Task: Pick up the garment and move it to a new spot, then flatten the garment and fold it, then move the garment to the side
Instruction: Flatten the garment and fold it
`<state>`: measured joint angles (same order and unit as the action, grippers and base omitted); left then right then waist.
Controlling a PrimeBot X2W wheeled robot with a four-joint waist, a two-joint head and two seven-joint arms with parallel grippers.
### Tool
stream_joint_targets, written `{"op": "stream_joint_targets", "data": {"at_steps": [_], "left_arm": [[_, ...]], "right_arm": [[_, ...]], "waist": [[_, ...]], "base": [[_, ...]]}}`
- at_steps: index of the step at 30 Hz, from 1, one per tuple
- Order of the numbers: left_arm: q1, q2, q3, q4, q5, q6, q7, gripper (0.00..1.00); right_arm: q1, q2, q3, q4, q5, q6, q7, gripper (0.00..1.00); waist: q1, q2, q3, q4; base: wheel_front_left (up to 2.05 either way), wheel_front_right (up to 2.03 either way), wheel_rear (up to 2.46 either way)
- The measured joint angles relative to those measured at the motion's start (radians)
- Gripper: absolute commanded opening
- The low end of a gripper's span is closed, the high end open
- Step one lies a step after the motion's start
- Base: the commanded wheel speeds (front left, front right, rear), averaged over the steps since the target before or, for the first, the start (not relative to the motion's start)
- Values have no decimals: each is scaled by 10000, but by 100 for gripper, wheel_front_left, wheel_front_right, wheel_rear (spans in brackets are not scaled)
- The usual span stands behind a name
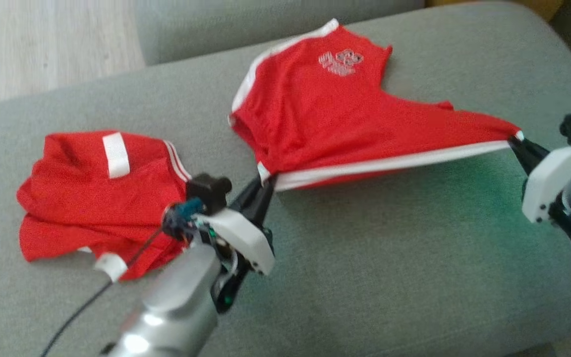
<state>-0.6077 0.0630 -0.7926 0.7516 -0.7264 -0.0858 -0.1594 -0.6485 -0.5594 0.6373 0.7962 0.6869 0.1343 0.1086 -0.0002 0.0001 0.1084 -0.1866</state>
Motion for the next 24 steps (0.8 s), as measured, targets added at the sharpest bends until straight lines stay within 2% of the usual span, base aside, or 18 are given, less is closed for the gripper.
{"op": "stream_joint_targets", "data": {"at_steps": [5, 12, 18, 24], "left_arm": [[836, 73, -113, -991, -148, 347, 36, 0], [1670, 568, -272, -2688, -146, 978, 464, 0], [1638, 736, -253, -3574, -144, 1457, 825, 0], [815, 765, -121, -3760, -113, 1714, 1162, 0]], "right_arm": [[690, -316, -332, -548, 117, 4, -104, 0], [1910, -495, -1373, -1555, 98, 38, -127, 0], [1937, -276, -2508, -2109, -594, 63, -117, 0], [1535, 196, -3496, -2366, -1523, 63, -69, 0]], "waist": [[0, 0, -359, -182], [2, 0, -370, -242], [2, 0, 60, -106], [4, 0, 708, 213]], "base": [[0, 0, 0], [0, 0, 0], [0, 0, 0], [0, 0, 0]]}}
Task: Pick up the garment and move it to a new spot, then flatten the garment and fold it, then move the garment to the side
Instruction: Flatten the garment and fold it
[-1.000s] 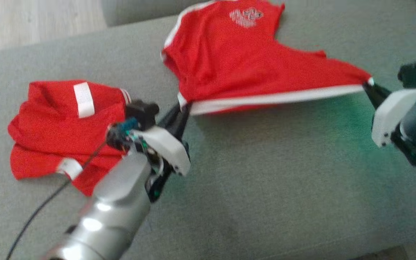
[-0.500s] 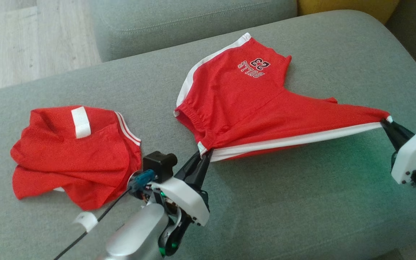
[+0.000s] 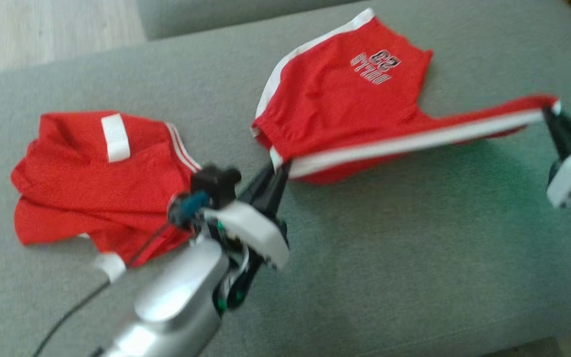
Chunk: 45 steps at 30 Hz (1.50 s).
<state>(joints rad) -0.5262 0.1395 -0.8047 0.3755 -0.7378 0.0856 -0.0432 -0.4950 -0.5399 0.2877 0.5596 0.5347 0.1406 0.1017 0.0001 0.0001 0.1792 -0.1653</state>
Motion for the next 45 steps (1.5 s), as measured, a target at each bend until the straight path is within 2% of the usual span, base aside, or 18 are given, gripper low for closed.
{"op": "stream_joint_targets", "data": {"at_steps": [8, 18, 24, 38, 39, 40, 45], "left_arm": [[-1533, -127, 257, 527, 79, 81, 345, 0], [-3768, -690, 184, 2128, 192, -153, 1227, 0], [-4823, -884, 29, 2913, 410, -255, 1312, 0], [-5260, -1158, -360, 3467, 341, -472, 993, 0], [-5303, -1181, -362, 3488, 334, -416, 897, 100], [-5366, -1197, -368, 3509, 334, -374, 828, 100], [-5449, -1116, -334, 3873, 215, -42, 571, 100]], "right_arm": [[-1903, 520, -543, 130, -1177, 0, 222, 0], [-4648, 811, -155, 1941, -2278, 0, 65, 0], [-5805, 886, 173, 3122, -2372, 0, -504, 0], [-7064, 1030, 765, 5145, -2454, 0, -1647, 0], [-7140, 1030, 759, 5264, -2454, -2, -1785, 49], [-7220, 1043, 688, 5390, -2443, -2, -2008, 100], [-7469, 1116, 593, 5703, -1954, -6, -2573, 100]], "waist": [[1, 0, 1015, 572], [1, -1, 2477, 1219], [1, -1, 3162, 1547], [-1, -1, 3789, 2191], [-1, -1, 3814, 2208], [-1, -1, 3840, 2217], [-2, -1, 3798, 2178]], "base": [[0, 0, 0], [0, 0, 0], [0, 0, 0], [0, 0, 0], [0, 0, 0], [0, 0, 0], [0, 0, 0]]}}
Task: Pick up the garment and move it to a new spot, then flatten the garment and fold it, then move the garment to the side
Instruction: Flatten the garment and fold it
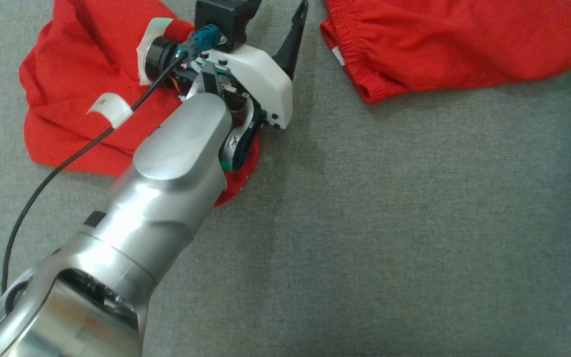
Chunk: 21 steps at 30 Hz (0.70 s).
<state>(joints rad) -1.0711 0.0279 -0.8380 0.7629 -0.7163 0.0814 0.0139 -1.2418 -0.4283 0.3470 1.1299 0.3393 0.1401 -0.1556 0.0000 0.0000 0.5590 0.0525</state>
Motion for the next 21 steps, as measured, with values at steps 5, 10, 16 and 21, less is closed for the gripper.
{"op": "stream_joint_targets", "data": {"at_steps": [5, 10, 16, 21], "left_arm": [[-1, -4, 244, 140, -150, 125, -715, 100], [2, 84, 493, 84, -146, 253, -1649, 100], [282, 510, 918, -688, -31, 395, -2579, 100], [1525, 1030, 1517, -2140, 671, 617, -2677, 100]], "right_arm": [[-87, -4, -192, 299, 301, -8, -757, 100], [175, -21, -274, -104, 694, -13, -928, 100], [1628, -94, -690, -1931, 1162, -13, -955, 100], [3363, -15, -1202, -3388, 1277, -13, -955, 100]], "waist": [[1, 0, -335, -130], [0, 0, -901, -237], [-1, 0, -1778, -417], [-2, 0, -2564, -610]], "base": [[0, 0, 0], [0, 0, 0], [0, 0, 0], [0, 0, 0]]}}
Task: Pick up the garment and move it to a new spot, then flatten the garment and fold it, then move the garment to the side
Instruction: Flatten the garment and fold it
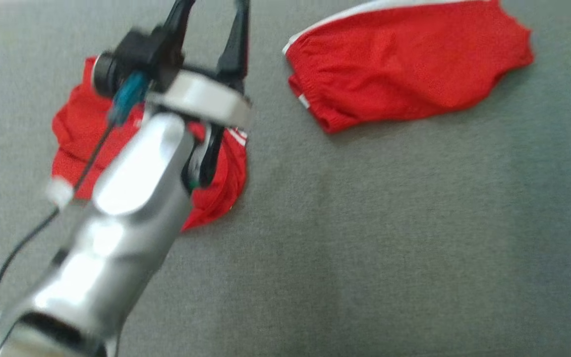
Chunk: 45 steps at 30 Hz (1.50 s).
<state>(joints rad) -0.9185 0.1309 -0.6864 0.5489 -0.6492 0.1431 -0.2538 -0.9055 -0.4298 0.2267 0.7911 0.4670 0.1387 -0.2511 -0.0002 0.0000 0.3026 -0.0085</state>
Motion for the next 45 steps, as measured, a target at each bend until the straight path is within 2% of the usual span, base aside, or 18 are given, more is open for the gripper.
{"op": "stream_joint_targets", "data": {"at_steps": [6, 12, 18, 21, 28, 32, 36, 39, 45], "left_arm": [[2458, 470, 644, -1465, 1068, 259, -29, 100], [4740, 533, 1275, -2075, 1737, 520, -29, 100], [6585, 389, 1977, -2462, 2236, 499, -29, 100], [6930, 222, 2257, -2635, 2508, 299, -29, 100], [7009, -84, 2529, -2625, 3106, -192, -29, 100], [6857, -182, 2642, -2614, 3428, -307, -29, 100], [6415, -280, 2700, -2612, 3662, -479, -29, 100], [6157, -341, 2725, -2615, 3779, -554, -29, 100], [5626, -539, 2706, -2608, 4000, -744, -29, 100]], "right_arm": [[2281, 650, -462, -1377, -188, 0, 0, 100], [4622, 1530, -993, -2121, -405, 0, 2, 100], [6310, 2314, -1563, -2798, -953, -2, 2, 100], [6730, 2638, -1774, -3191, -1264, -2, 2, 100], [6905, 2917, -2234, -4000, -1613, -2, 167, 100], [6798, 2890, -2460, -4424, -1710, -2, 466, 100], [5988, 2671, -2782, -4612, -1737, -2, 899, 100], [5337, 2491, -3127, -4521, -1737, -2, 1384, 100], [3445, 1923, -3946, -3271, -1862, -2, 2828, 100]], "waist": [[-1, 0, -882, -291], [-1, 0, -1609, -588], [0, 1, -1941, -855], [1, 0, -1961, -876], [3, 0, -1674, -802], [3, 0, -1306, -695], [4, 0, -799, -524], [4, 0, -532, -409], [5, 0, 238, 83]], "base": [[0, 0, 0], [0, 0, 0], [0, 0, 0], [0, 0, 0], [0, 0, 0], [0, 0, 0], [0, 0, 0], [0, 0, 0], [0, 0, 0]]}}
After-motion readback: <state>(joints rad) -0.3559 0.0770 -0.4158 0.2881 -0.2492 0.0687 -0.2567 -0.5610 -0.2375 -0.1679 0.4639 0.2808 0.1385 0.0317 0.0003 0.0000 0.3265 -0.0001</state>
